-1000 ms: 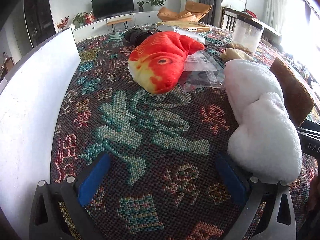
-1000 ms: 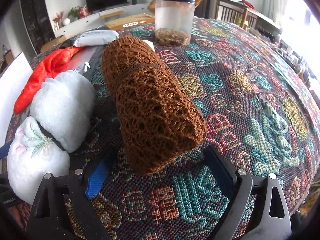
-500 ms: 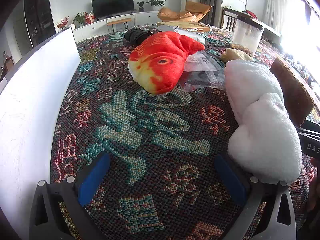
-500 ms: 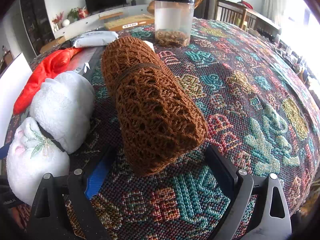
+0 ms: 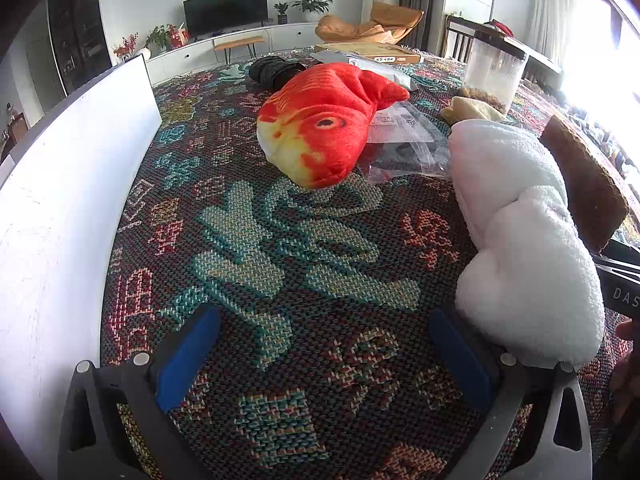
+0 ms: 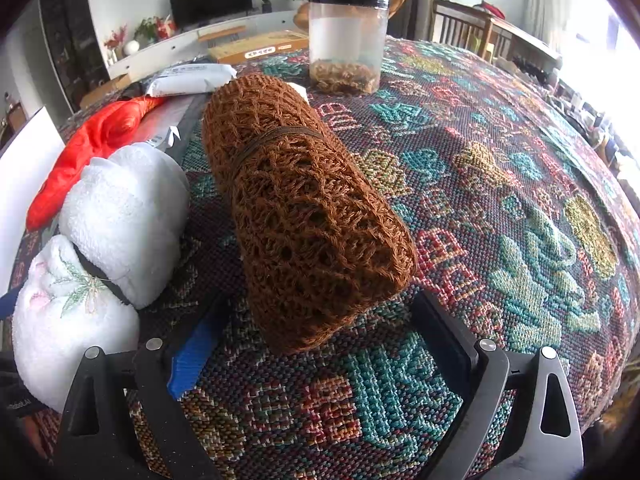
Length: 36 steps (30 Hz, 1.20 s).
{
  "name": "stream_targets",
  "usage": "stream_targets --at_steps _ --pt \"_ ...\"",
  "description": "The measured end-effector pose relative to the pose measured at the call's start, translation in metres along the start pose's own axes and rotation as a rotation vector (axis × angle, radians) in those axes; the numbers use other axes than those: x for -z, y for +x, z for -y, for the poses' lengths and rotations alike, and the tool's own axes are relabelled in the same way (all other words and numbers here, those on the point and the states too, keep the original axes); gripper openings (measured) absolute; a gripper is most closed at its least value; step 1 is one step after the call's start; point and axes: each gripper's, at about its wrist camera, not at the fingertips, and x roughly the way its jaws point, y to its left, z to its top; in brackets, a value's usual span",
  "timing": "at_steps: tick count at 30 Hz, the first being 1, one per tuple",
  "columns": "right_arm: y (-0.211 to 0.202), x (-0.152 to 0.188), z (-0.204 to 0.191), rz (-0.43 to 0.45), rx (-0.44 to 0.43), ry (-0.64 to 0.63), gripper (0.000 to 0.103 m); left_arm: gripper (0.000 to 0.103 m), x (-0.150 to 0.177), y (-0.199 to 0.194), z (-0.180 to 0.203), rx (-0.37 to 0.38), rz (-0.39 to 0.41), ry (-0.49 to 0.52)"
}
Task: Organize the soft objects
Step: 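Return left tool to fish plush while right tool reaches brown knitted roll, then grasp the orange-red fish plush with the left tool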
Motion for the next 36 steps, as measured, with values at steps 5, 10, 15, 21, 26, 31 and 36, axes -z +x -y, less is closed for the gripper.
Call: stream_targets --at_steps 5,10,15,21,26,31,36 --pt "0.000 0.000 -0.001 0.001 0.000 0.000 0.096 0.103 0.000 0.000 0.000 0.000 0.000 0.000" --pt "0.000 0.000 -0.001 0.001 0.000 0.001 0.096 0.103 0.000 0.000 0.000 -0.001 0.000 0.000" --pt "0.000 0.000 -0.001 0.001 0.001 0.001 0.096 0.103 0.000 0.000 0.000 -0.001 0.000 0.000" --pt "0.000 0.000 -0.001 0.002 0.001 0.001 0.096 0.103 0.000 0.000 0.000 0.000 0.000 0.000" --pt "0.000 0.001 -0.001 0.002 0.001 0.001 0.096 0.102 0.000 -0.006 -0.004 0.010 -0.013 -0.024" --pt "0.000 0.000 -0.001 0.002 0.003 0.001 0.096 0.102 -0.028 -0.040 -0.014 0.089 0.118 -0.124" --pt "-0.001 0.000 -0.002 0.003 0.003 0.002 0.096 0.103 -0.099 -0.021 -0.005 0.056 0.116 -0.089"
